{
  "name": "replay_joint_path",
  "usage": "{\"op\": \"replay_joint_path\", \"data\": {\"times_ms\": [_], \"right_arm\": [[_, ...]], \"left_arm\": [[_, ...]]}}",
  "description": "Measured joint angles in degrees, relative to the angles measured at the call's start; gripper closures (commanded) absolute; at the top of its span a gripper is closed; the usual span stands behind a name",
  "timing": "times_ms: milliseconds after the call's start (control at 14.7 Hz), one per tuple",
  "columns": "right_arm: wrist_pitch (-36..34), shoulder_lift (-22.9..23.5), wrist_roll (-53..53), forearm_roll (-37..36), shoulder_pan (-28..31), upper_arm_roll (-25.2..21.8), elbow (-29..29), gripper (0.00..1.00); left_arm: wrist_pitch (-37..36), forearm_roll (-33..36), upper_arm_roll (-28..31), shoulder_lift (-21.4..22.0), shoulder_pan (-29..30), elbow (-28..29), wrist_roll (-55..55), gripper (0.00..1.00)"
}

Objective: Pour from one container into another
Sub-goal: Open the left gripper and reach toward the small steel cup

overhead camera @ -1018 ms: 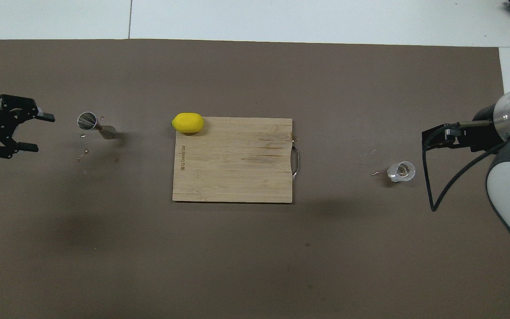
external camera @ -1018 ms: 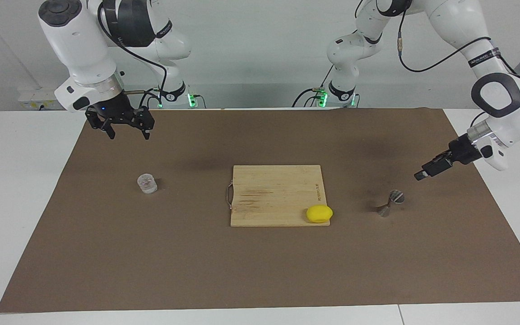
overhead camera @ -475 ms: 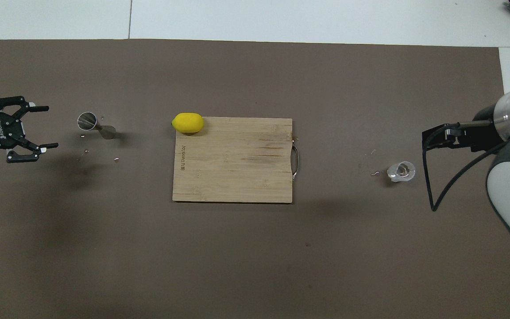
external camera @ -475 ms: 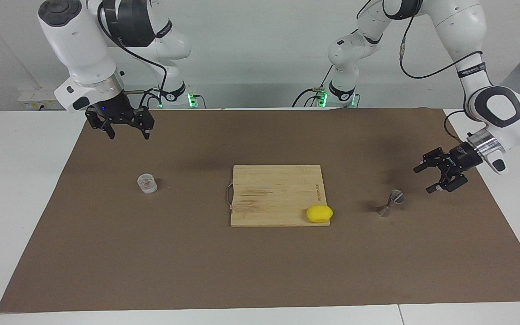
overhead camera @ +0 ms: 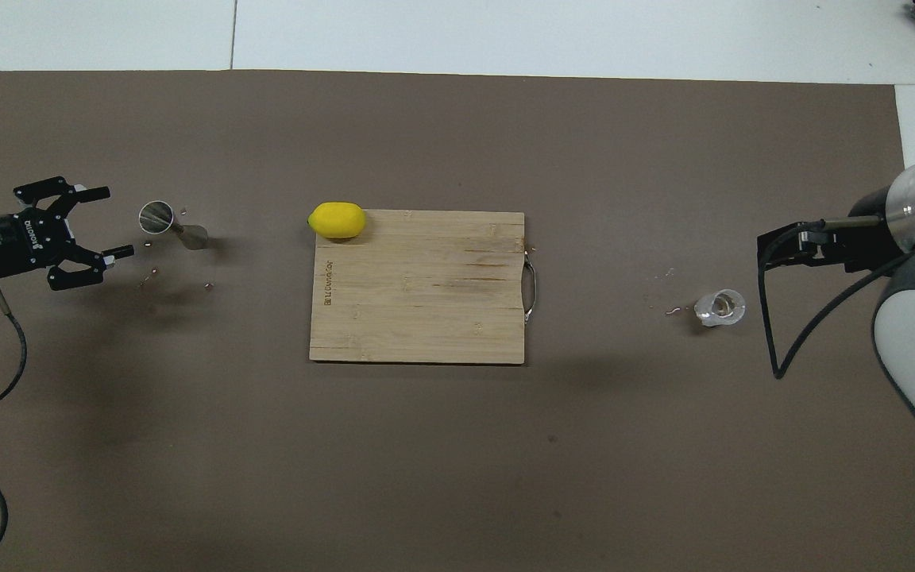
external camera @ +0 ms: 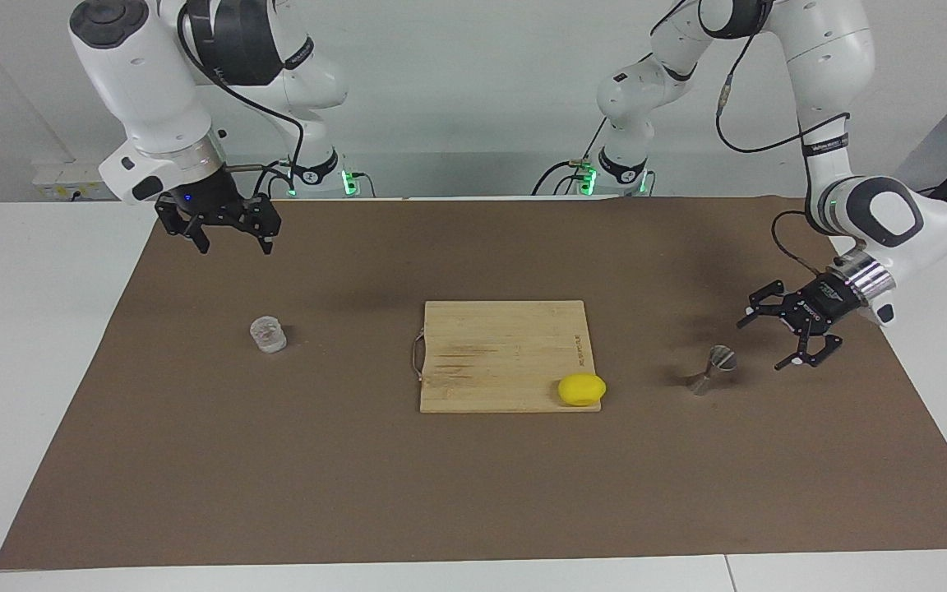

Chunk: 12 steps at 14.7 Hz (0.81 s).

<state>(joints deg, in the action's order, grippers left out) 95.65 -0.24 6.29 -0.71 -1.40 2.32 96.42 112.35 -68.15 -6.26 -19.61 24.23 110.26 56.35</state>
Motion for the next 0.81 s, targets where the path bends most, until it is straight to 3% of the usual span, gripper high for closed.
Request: {"op": "replay_joint_path", "data": {"times_ms": [475,815], "right_arm": [[0.0,0.0,0.0,0.0,0.0,0.0,0.0,0.00],[0.0,0.0,0.0,0.0,0.0,0.0,0.0,0.00]], "left_arm": [[-2.2,-5.1,-0.6,-3.6,0.9,0.6,-6.2,0.00],[-2.8,-7.5,-1.3,-3.9,1.1,0.6,-9.6,0.00]]}}
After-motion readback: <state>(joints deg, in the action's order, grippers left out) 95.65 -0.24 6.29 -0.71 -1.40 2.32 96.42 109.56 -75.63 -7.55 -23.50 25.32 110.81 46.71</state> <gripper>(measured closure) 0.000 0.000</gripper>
